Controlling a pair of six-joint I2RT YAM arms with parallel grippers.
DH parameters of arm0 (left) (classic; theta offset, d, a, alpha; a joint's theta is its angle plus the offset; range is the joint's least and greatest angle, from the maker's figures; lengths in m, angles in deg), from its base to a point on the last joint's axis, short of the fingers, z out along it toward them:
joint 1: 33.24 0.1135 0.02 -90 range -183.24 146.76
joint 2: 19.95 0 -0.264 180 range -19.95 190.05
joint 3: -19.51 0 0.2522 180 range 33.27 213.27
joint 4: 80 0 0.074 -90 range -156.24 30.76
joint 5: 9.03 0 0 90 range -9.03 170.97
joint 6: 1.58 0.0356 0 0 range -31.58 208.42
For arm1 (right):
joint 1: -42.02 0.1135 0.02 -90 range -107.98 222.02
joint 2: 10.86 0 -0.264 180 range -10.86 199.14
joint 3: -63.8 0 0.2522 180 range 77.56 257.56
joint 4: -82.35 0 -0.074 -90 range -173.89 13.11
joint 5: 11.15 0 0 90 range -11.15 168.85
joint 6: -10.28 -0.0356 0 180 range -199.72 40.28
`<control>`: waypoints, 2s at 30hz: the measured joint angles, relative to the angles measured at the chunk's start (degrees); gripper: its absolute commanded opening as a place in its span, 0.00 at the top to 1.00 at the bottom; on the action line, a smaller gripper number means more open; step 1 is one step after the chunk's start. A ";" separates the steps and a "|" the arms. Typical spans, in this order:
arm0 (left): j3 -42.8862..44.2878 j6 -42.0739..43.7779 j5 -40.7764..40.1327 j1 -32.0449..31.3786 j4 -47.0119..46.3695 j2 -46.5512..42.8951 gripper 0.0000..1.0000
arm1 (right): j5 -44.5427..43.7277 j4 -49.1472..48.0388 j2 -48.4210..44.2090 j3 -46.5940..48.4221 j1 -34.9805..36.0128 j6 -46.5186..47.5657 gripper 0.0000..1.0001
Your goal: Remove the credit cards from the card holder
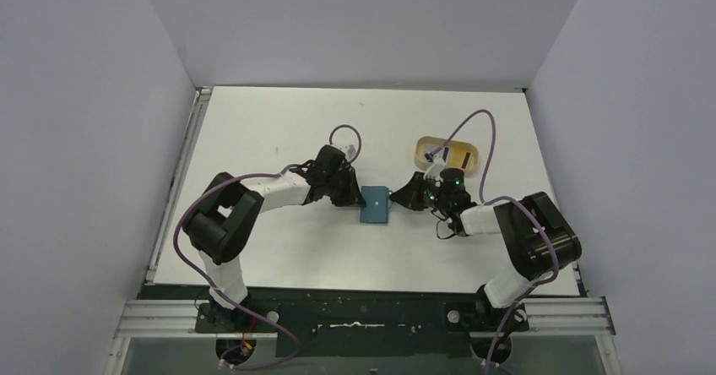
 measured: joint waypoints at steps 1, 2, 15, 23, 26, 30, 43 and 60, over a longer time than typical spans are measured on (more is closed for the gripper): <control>-0.35 -0.11 -0.35 0.11 0.20 0.07 1.00 | 1.05 -3.61 1.03 -0.90 -2.16 -2.78 1.00; -0.66 -0.20 -0.46 0.17 0.22 0.13 1.00 | 2.12 -6.47 2.03 -1.44 -3.74 -5.03 1.00; -1.20 -0.11 -3.32 0.68 2.32 0.15 1.00 | 2.43 1.16 -5.60 1.84 -4.85 -0.90 0.25; -1.20 -0.17 -3.50 0.68 2.29 0.17 1.00 | -7.65 13.70 -6.91 7.72 5.20 8.74 0.31; -1.20 -0.20 -3.56 0.66 2.29 0.17 1.00 | -13.25 19.43 -6.12 9.14 9.73 12.41 0.30; -1.20 -0.35 -3.65 0.66 2.29 0.17 1.00 | -20.63 25.38 -5.27 12.48 15.87 17.20 0.30; -1.46 -0.46 -3.69 0.66 2.08 0.17 1.00 | -39.17 33.38 2.32 18.40 21.05 22.16 0.46; -2.56 -0.72 -4.55 0.66 1.64 -0.70 1.00 | -38.95 30.91 2.34 16.02 17.86 18.91 1.00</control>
